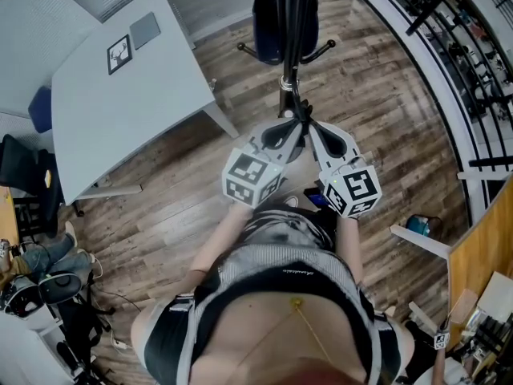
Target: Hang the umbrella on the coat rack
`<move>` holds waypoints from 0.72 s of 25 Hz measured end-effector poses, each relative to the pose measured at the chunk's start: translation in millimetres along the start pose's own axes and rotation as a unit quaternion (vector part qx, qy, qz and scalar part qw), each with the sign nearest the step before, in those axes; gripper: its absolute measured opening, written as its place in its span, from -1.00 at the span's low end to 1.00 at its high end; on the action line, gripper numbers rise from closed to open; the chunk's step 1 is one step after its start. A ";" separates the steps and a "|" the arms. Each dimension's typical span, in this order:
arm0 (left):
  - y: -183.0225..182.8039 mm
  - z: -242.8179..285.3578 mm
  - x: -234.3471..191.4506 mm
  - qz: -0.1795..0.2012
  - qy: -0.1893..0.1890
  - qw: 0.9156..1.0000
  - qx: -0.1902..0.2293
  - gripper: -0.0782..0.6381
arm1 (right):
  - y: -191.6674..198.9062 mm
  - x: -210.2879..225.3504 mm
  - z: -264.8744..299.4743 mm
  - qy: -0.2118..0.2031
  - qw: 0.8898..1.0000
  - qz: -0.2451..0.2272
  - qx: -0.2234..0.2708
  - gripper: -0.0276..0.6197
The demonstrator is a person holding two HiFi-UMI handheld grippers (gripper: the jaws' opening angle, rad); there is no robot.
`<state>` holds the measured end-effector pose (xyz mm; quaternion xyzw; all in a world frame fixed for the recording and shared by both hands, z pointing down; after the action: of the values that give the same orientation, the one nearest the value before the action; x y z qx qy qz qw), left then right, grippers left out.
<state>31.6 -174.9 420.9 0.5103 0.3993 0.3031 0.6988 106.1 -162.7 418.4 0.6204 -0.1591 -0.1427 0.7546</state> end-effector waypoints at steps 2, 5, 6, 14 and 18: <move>-1.3 0.1 2.3 0.002 0.002 1.000 0.001 -0.74 | -0.6 -1.6 -0.3 -0.004 1.000 -0.004 -0.003 -0.91; -5.2 -0.9 3.8 0.004 0.004 1.000 0.004 -0.74 | -3.7 -5.4 -0.1 -0.016 1.000 -0.012 -0.007 -0.91; -6.9 -1.6 3.9 0.005 0.004 1.000 0.006 -0.74 | -5.3 -6.5 -0.2 -0.018 1.000 -0.016 -0.006 -0.91; -18.2 -7.4 5.2 0.020 -0.001 0.999 0.028 -0.74 | -21.5 -16.4 -1.4 -0.029 0.999 -0.035 0.019 -0.91; -32.8 -11.6 7.0 0.039 -0.008 0.998 0.044 -0.74 | -30.0 -15.8 -2.8 -0.023 0.999 -0.037 0.028 -0.91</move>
<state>25.6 -173.3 386.0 0.5579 0.3865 0.3083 0.6666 92.4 -159.4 387.5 0.6431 -0.1575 -0.1802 0.7275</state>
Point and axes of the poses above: the fingertips, and each gripper's own axes: z forward along the fingers, x to its right, y out of its underside, the point moved 4 cm from there along -z, backward along the fingers, and after that the axes turned 12 degrees about y, right-handed, at the moved point
